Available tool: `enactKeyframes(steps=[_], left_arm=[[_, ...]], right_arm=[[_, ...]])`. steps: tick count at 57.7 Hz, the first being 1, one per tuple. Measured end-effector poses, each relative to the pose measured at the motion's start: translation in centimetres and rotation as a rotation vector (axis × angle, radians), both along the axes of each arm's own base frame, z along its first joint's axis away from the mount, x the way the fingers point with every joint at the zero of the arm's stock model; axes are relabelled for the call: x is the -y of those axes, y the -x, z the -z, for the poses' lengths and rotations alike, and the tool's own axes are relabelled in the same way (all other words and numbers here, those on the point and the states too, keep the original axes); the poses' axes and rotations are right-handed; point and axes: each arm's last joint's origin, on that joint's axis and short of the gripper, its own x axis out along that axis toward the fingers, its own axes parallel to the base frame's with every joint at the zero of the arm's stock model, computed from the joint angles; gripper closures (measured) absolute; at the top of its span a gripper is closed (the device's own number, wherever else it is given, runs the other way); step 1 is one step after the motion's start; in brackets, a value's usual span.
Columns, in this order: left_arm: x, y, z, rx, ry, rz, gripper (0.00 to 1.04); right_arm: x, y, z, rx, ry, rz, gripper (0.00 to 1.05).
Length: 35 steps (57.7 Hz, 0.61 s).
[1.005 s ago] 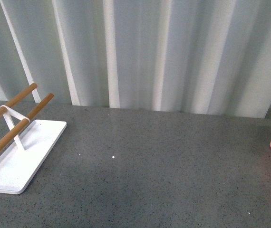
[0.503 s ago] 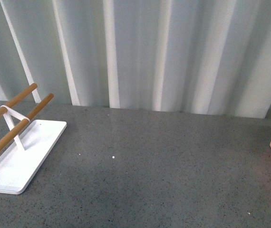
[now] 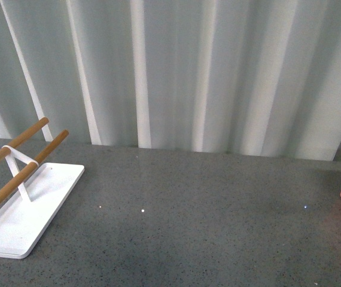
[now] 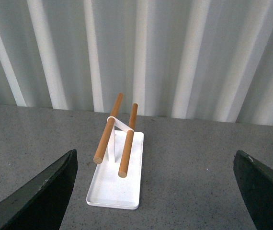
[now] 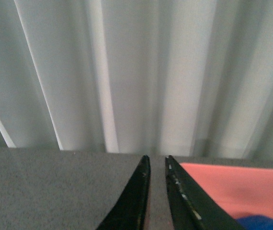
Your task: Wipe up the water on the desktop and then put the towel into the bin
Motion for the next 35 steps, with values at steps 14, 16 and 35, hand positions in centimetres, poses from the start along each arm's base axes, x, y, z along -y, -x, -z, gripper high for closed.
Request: enactKeyframes(steps=[14,16,35], left_arm=[[0.0,0.0,0.0,0.000,0.000,0.000,0.07],[0.0,0.0,0.0,0.000,0.000,0.000,0.07],[0.0,0.0,0.0,0.001,0.000,0.000,0.07]], right_arm=[[-1.6,3.7,0.6,0.006,0.004,-0.007,1.01],[-1.7,4.1,0.7,0.003,0.004,-0.007,1.01],[-3.2,7.6,1.8,0.006,0.005,-0.007,1.01]])
